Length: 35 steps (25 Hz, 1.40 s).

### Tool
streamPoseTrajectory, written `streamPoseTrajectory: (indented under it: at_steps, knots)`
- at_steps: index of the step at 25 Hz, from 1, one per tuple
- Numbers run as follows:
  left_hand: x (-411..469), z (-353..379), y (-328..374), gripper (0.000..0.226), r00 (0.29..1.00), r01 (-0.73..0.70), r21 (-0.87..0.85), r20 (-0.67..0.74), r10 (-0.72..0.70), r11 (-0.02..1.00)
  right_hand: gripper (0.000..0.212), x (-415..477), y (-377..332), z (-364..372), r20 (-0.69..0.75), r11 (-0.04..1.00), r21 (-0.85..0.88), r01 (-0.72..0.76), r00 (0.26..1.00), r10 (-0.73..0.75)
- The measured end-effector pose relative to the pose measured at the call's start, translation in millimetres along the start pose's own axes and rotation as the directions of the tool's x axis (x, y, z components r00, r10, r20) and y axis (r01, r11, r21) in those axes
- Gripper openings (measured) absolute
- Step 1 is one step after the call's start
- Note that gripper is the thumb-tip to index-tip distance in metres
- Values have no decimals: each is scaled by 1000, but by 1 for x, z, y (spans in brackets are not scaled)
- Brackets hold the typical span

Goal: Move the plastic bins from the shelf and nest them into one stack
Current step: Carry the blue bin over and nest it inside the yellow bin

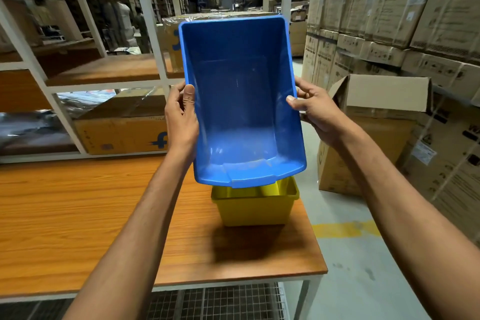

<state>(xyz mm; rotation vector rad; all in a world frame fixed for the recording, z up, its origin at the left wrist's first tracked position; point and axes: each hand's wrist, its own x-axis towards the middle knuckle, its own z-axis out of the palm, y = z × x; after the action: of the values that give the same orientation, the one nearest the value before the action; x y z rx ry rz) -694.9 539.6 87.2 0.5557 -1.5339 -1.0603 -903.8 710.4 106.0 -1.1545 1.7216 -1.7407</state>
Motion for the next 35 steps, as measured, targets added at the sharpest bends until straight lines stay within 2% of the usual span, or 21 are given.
streamPoseTrajectory:
  at_steps: [3,5,6,9,11,17,20,22,28,30,32,35]
  knots:
    - [10,-14,2,36,970,78,-27,233,-70,997,49,5,17,-2,-108,998,35,57,993,-53]
    - [16,-20,6,48,897,166,-12,418,-146,986,45,10,23,-4,-214,997,42,62,975,-52]
    - [19,-21,6,50,873,188,10,457,-172,982,41,13,26,-5,-234,997,62,40,972,-24]
    - [27,-16,-6,39,909,210,47,359,-213,977,30,19,30,-6,-152,983,174,-61,984,88]
    - [30,-10,-16,32,904,317,33,292,-312,948,24,24,34,-8,-121,959,243,-148,976,181]
    - [38,8,-43,12,768,609,-7,257,-587,793,26,32,57,-12,-116,883,306,-356,906,406]
    - [34,10,-58,16,695,699,-4,244,-677,715,21,34,73,-12,-128,818,390,-423,855,503]
    - [29,11,-67,27,652,737,9,251,-715,675,29,35,87,-8,-107,791,384,-476,828,551]
    - [21,15,-91,30,547,818,58,230,-805,573,18,33,103,10,-137,720,370,-587,733,667]
    - [19,17,-98,29,535,823,89,211,-818,561,19,34,108,13,-148,700,362,-615,704,695]
    - [18,19,-102,28,539,818,102,209,-816,566,29,36,116,13,-189,699,344,-627,683,705]
    - [15,21,-109,30,553,803,133,196,-809,581,33,38,123,13,-248,719,306,-624,677,693]
